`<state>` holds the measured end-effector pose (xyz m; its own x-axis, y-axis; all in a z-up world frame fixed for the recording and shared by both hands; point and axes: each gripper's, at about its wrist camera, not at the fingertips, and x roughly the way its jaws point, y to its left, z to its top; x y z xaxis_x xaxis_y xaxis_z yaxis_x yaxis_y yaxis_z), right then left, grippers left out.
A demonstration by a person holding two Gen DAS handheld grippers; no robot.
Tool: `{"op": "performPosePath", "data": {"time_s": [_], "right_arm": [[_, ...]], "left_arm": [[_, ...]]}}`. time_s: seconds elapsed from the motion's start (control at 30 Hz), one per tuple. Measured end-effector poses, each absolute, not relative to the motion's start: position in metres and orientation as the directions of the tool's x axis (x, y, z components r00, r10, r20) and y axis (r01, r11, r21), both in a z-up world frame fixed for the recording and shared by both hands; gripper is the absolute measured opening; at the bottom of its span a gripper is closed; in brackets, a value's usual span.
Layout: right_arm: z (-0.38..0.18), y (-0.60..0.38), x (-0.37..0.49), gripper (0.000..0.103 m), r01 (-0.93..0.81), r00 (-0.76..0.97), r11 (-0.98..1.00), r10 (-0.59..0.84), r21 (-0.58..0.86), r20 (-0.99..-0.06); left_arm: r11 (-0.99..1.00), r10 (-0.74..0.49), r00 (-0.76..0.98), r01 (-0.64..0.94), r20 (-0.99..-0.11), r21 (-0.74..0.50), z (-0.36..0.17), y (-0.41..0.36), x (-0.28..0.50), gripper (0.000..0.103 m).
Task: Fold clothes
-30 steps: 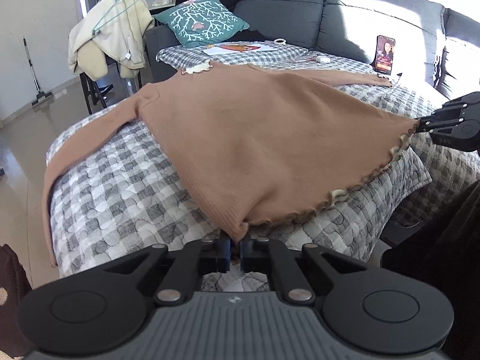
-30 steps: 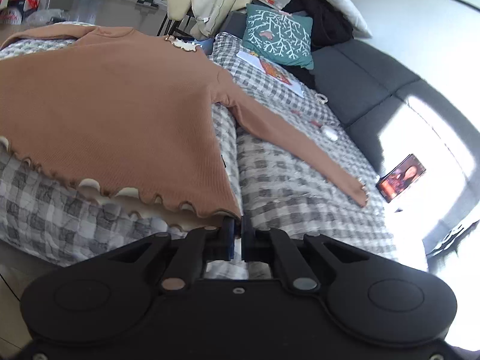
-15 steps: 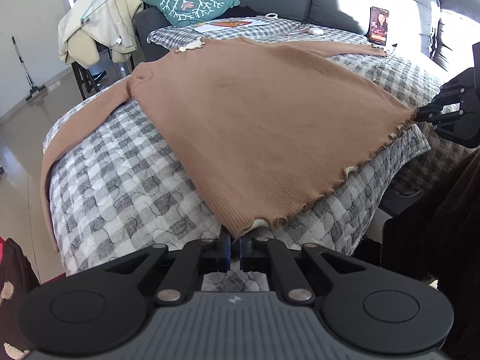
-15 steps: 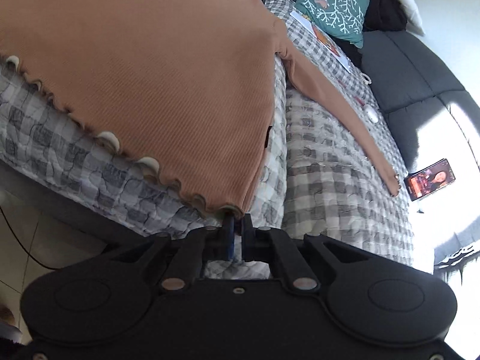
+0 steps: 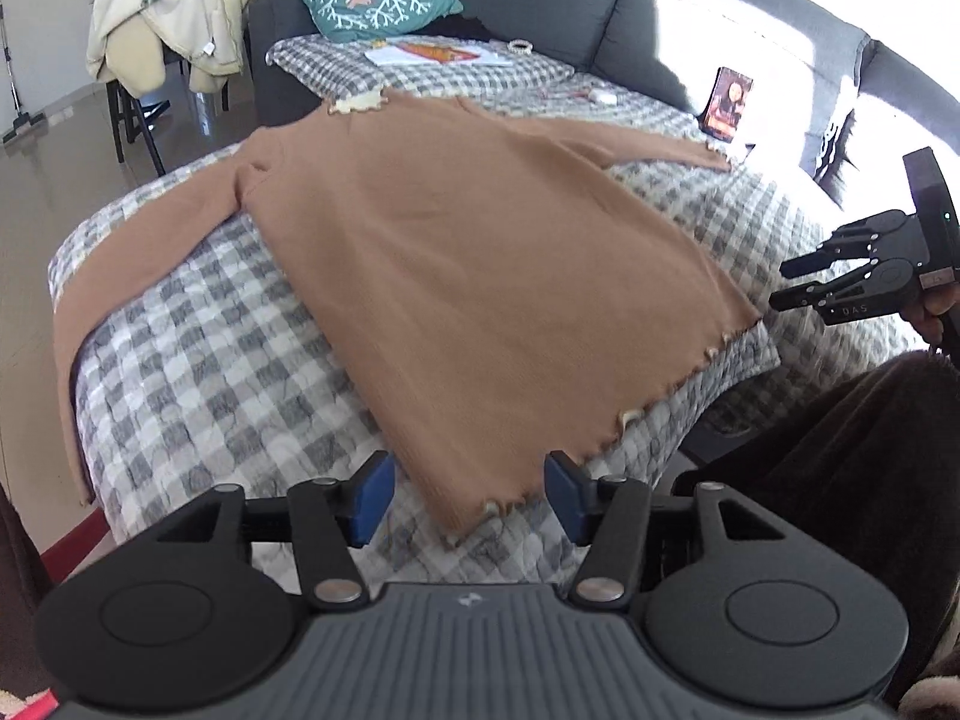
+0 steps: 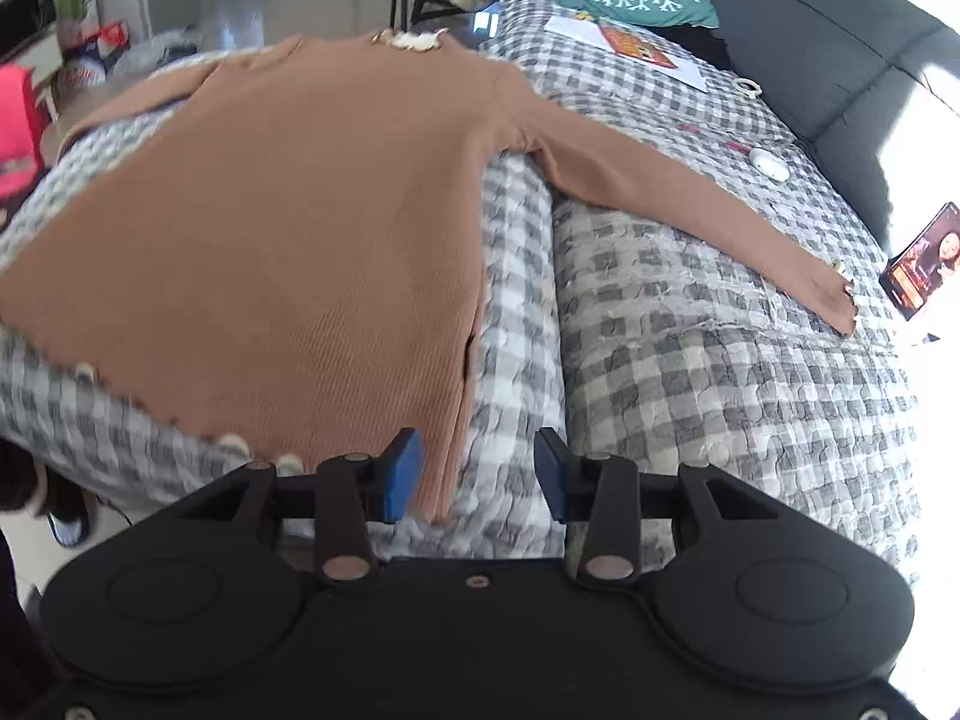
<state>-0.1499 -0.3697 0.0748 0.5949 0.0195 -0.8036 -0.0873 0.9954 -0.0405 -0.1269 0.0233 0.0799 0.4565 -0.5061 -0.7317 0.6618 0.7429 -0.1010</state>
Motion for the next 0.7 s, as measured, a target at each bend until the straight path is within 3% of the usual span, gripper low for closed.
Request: {"op": "performPosePath", "data": {"time_s": [0.23,0.4,0.7], "right_arm": [[0.081,-0.389,-0.068,0.042,0.025,0.614,0.982,0.135,0.19,-0.778],[0.069,-0.402,-0.017,0.035,0.08,0.606,0.947,0.201,0.31,-0.77],[0.032,-0.445,0.047,0.034,0.181,0.649,0.797,0.343,0.576,-0.679]], "left_arm": [[0.63,-0.613,0.398,0.768,-0.682,-0.118,0.07,-0.056,-0.097,0.058],[0.564,-0.688,0.337,0.806,-0.642,-0.181,0.048,-0.103,-0.069,0.058],[0.518,-0.753,0.279,0.81,-0.596,-0.274,0.005,-0.124,-0.028,0.058]]}}
